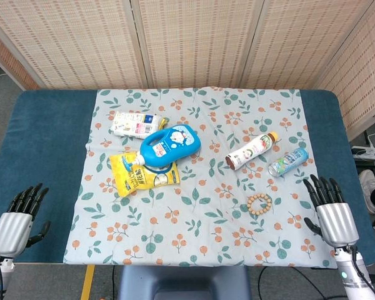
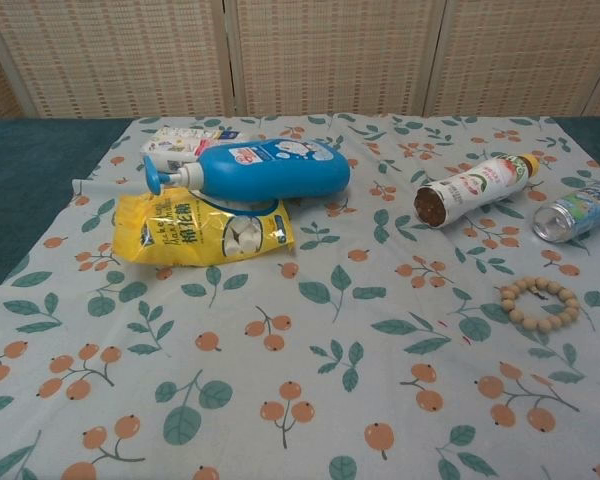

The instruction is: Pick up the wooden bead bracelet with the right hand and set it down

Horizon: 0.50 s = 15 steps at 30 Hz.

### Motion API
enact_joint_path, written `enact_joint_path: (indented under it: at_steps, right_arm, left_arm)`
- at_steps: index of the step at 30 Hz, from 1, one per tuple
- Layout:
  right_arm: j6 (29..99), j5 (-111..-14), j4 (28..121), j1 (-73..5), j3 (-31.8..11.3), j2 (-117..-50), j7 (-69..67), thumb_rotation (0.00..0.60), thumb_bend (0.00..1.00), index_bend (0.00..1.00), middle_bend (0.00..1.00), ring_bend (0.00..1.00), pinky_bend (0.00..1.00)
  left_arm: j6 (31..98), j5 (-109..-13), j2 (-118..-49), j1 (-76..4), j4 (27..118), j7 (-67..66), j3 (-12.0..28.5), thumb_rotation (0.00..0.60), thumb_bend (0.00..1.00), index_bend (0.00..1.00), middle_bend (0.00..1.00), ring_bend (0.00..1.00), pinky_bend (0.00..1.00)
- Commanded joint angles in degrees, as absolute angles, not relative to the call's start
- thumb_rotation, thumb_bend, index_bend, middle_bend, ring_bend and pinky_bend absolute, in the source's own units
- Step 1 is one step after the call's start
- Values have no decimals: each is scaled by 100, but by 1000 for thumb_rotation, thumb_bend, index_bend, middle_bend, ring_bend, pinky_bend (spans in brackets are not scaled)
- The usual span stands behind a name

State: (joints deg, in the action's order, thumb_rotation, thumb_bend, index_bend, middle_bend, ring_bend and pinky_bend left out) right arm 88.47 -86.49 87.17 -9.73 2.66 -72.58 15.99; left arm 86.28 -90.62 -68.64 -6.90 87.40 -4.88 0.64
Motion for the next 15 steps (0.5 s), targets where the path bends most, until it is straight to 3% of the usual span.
enact_joint_path:
  at_steps: [1, 6, 11, 15]
  right_arm:
    - [8746, -8708, 8680, -974, 270, -7280, 1595, 600, 93, 0, 0, 0, 0]
    - [8504, -9021, 8516, -1115, 306, -7493, 1468, 600, 174, 7, 71, 0, 0]
    - [7986, -9590, 7996, -1561, 371, -7817, 1690, 600, 272, 269, 302, 4, 0]
    - [7564, -9736, 7631, -1822, 379, -8078, 1873, 600, 279, 380, 389, 51, 0]
  left_arm:
    - [8601, -9051, -6860, -690, 8745, -502, 52, 600, 413, 0, 0, 0, 126]
    - [8486, -8959, -6805, -700, 8800, -496, 43, 600, 414, 0, 0, 0, 127]
    - [8511, -8974, -6750, -690, 8869, -449, 41, 600, 413, 0, 0, 0, 127]
    - [8511, -9019, -6717, -686, 8904, -439, 12, 600, 413, 0, 0, 0, 128]
